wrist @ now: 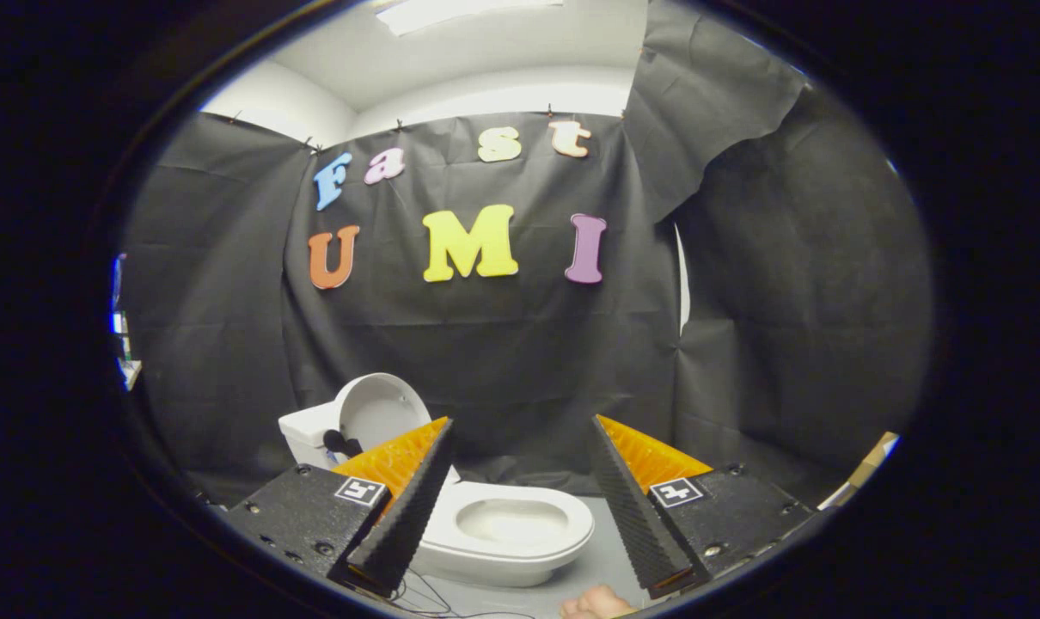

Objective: Open the toilet lid.

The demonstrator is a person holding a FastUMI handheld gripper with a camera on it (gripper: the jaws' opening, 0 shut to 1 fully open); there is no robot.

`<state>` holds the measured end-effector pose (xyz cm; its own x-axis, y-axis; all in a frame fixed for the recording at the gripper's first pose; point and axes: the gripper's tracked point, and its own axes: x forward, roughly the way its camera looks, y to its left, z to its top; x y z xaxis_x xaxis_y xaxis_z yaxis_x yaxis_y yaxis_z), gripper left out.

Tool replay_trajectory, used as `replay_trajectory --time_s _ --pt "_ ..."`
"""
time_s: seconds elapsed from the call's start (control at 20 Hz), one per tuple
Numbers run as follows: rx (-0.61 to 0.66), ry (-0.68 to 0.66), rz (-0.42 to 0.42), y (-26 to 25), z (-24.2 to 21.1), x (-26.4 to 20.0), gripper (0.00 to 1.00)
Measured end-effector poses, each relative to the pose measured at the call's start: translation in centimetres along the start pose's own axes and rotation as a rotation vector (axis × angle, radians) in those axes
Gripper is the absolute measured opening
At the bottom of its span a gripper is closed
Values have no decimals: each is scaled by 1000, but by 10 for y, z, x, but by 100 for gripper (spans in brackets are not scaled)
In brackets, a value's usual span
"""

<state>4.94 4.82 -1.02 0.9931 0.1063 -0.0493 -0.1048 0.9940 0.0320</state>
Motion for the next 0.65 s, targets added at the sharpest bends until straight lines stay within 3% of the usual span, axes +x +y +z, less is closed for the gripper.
replay_trajectory --time_s 0.65 --pt "35 -23 31 -8 2 -3 97"
